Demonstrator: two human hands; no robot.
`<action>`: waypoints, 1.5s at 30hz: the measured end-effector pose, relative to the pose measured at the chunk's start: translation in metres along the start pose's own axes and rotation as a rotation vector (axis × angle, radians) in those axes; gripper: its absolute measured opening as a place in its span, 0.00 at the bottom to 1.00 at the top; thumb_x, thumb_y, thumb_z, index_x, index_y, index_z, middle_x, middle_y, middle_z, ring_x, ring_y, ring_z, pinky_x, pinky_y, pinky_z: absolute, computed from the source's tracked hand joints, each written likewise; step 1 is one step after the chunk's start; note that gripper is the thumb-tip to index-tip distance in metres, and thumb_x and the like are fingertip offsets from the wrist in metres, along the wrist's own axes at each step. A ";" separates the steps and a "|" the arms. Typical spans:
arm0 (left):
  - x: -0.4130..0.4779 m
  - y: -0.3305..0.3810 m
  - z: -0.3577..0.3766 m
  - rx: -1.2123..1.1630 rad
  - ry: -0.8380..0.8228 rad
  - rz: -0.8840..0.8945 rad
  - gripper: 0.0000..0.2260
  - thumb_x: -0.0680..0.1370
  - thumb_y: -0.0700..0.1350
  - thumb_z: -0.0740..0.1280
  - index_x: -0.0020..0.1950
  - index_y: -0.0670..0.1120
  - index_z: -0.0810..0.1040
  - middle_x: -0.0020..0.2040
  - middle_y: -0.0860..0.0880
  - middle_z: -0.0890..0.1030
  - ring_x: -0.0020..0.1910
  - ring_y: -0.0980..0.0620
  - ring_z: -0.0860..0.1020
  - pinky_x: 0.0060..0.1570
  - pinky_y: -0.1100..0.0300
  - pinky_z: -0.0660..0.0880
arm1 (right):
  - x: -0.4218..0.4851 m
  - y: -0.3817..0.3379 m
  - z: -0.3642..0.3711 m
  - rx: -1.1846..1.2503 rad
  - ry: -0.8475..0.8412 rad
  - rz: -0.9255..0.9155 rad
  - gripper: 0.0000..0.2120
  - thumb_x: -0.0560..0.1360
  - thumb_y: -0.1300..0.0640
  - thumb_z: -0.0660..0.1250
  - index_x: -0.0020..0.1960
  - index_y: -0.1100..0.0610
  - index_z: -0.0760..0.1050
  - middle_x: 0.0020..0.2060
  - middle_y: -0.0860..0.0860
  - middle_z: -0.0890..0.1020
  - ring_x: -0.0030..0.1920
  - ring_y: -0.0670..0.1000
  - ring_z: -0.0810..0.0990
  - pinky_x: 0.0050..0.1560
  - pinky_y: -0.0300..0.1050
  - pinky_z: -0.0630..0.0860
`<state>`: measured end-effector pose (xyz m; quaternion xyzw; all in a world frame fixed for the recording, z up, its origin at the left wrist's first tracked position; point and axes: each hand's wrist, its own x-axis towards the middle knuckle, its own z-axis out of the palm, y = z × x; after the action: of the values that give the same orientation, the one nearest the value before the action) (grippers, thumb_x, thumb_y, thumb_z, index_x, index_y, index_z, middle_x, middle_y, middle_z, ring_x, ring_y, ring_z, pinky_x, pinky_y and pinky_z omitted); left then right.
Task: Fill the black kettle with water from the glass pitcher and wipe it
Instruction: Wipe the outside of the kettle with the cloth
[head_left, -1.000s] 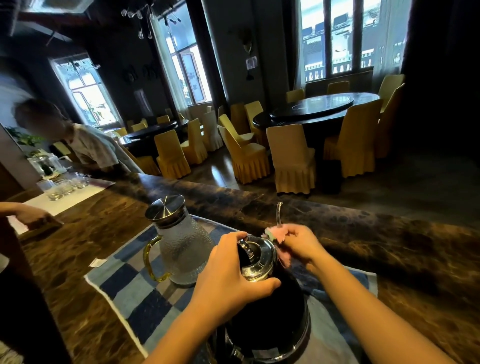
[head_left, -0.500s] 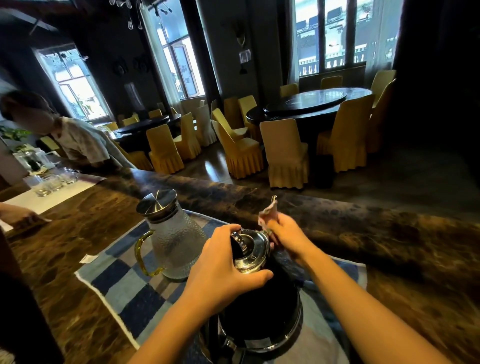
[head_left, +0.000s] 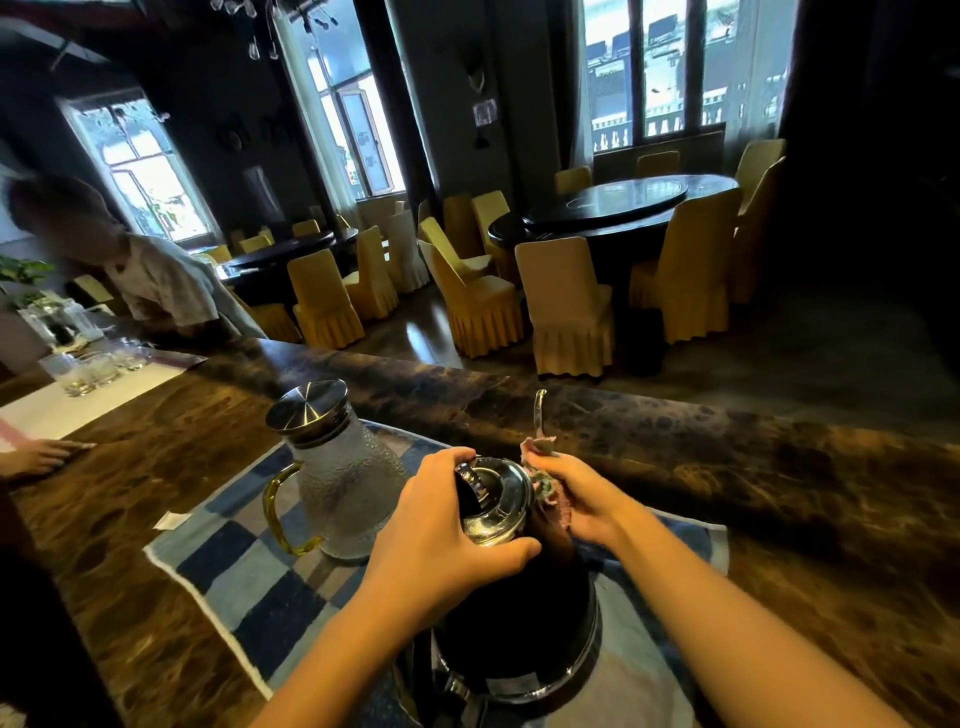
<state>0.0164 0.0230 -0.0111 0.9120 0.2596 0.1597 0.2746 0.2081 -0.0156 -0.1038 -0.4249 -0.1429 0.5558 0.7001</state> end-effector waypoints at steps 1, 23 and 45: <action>0.000 0.000 0.000 0.004 0.002 0.000 0.47 0.53 0.68 0.69 0.69 0.55 0.61 0.61 0.60 0.69 0.63 0.59 0.69 0.62 0.56 0.73 | 0.002 0.007 -0.001 0.112 -0.021 -0.009 0.01 0.74 0.59 0.69 0.45 0.56 0.79 0.37 0.54 0.76 0.39 0.52 0.75 0.48 0.46 0.72; -0.001 0.001 0.000 -0.022 -0.004 0.015 0.48 0.54 0.68 0.70 0.69 0.51 0.63 0.63 0.55 0.71 0.63 0.55 0.71 0.62 0.53 0.74 | -0.088 0.053 0.031 -0.595 0.261 -0.502 0.11 0.81 0.54 0.58 0.54 0.40 0.76 0.49 0.40 0.82 0.53 0.38 0.79 0.47 0.30 0.73; -0.004 0.011 -0.002 -0.037 0.035 0.083 0.20 0.66 0.54 0.76 0.45 0.60 0.65 0.43 0.64 0.70 0.42 0.75 0.73 0.42 0.77 0.70 | -0.100 0.075 0.071 -0.564 0.416 -0.733 0.21 0.75 0.45 0.53 0.66 0.47 0.68 0.66 0.52 0.73 0.67 0.51 0.71 0.71 0.47 0.66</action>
<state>0.0162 0.0136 -0.0040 0.9137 0.2236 0.1918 0.2799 0.0773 -0.0732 -0.0905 -0.6211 -0.2847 0.1169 0.7208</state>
